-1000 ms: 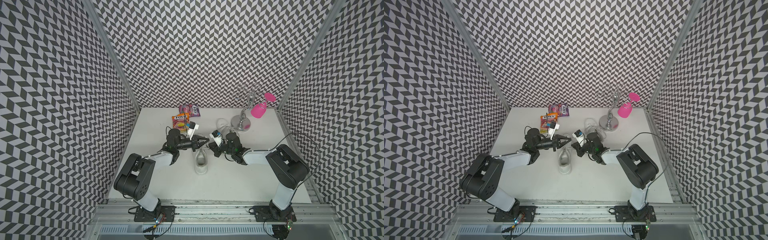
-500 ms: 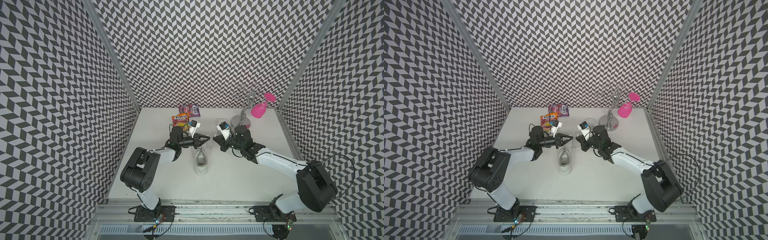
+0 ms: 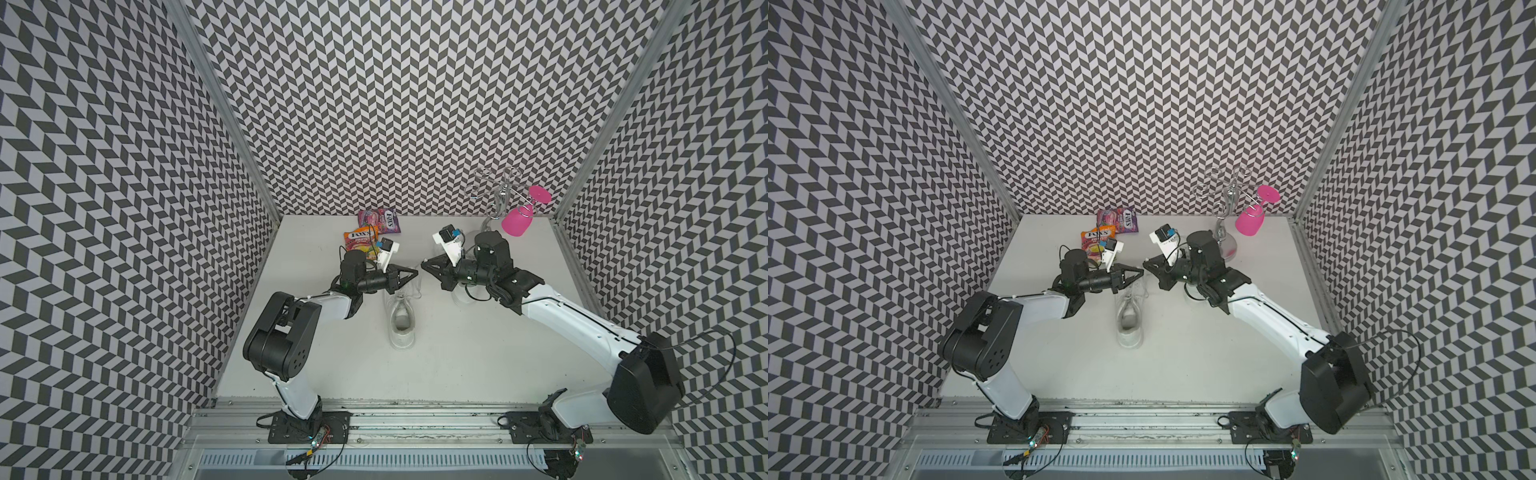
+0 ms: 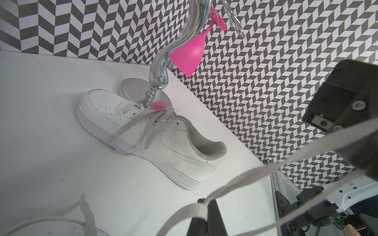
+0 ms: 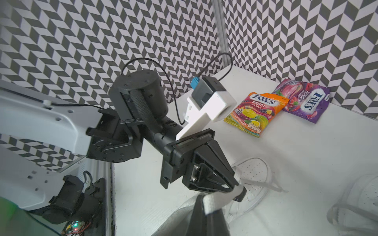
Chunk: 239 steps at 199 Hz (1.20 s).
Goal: Tie the shoes
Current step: Cross the shoelace with the shoelace.
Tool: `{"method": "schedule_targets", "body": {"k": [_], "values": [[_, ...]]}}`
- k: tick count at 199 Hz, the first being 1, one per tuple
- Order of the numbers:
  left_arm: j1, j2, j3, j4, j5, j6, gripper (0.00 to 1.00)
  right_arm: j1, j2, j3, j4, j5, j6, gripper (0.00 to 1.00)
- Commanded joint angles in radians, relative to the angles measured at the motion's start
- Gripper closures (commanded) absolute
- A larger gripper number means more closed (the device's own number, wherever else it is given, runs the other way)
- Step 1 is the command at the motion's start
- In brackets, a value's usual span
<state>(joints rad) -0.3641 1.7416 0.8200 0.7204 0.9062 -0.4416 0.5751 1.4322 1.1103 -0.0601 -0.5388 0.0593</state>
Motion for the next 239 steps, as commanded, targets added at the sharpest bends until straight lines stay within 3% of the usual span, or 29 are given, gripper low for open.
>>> {"method": "schedule_targets", "body": {"k": [1, 77, 239], "values": [[0.005, 0.021, 0.033, -0.018, -0.02, 0.024, 0.98, 0.001, -0.032, 0.034, 0.035, -0.08, 0.055, 1.0], [0.004, 0.028, 0.034, -0.014, -0.024, 0.034, 0.98, 0.007, 0.001, 0.049, 0.116, -0.116, 0.125, 1.0], [0.005, 0.038, 0.028, -0.004, -0.023, 0.027, 0.98, 0.013, 0.021, 0.081, 0.071, -0.099, 0.131, 1.0]]}}
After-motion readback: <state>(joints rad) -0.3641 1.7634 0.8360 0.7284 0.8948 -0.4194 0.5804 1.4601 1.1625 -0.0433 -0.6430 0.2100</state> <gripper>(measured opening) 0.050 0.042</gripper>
